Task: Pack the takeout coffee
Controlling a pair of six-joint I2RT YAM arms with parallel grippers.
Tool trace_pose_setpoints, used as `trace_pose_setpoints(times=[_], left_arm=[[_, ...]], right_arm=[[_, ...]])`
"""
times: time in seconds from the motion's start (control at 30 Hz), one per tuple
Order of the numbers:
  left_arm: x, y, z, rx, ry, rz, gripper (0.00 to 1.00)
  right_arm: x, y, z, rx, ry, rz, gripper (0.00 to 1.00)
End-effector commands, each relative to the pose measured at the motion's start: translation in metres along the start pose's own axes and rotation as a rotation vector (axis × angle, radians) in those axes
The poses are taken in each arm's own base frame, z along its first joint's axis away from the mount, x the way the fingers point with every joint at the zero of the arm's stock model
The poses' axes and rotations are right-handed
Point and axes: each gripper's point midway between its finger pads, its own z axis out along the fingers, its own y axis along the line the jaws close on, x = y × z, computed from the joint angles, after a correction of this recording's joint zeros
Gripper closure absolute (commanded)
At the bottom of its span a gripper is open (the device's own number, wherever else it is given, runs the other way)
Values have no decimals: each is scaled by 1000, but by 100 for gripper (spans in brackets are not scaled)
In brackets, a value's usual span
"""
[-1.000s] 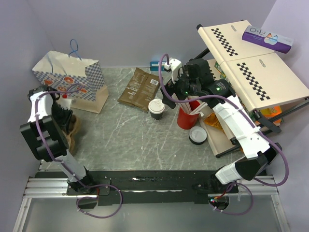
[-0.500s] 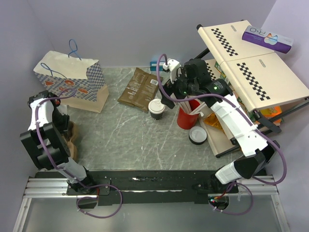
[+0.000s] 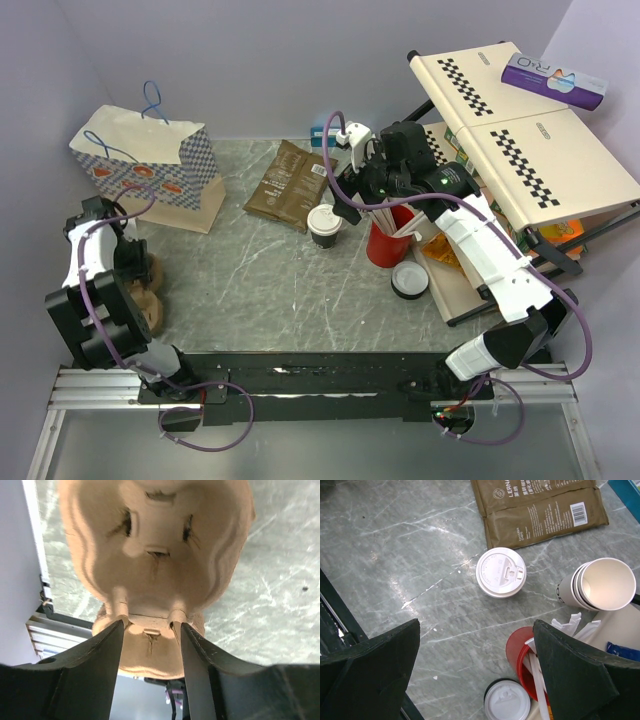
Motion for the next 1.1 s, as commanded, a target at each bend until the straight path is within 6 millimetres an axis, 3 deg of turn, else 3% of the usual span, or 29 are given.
trace_pose_setpoints(times=[0.0, 0.7, 1.07], left_arm=[[-16, 8, -1, -44, -89, -63, 46], [-1, 5, 9, -46, -23, -69, 55], [5, 8, 11, -64, -23, -85, 52]], right_arm=[[-15, 4, -10, -1, -59, -10, 0], [-17, 5, -8, -7, -61, -11, 0], [-16, 5, -6, -11, -58, -8, 0]])
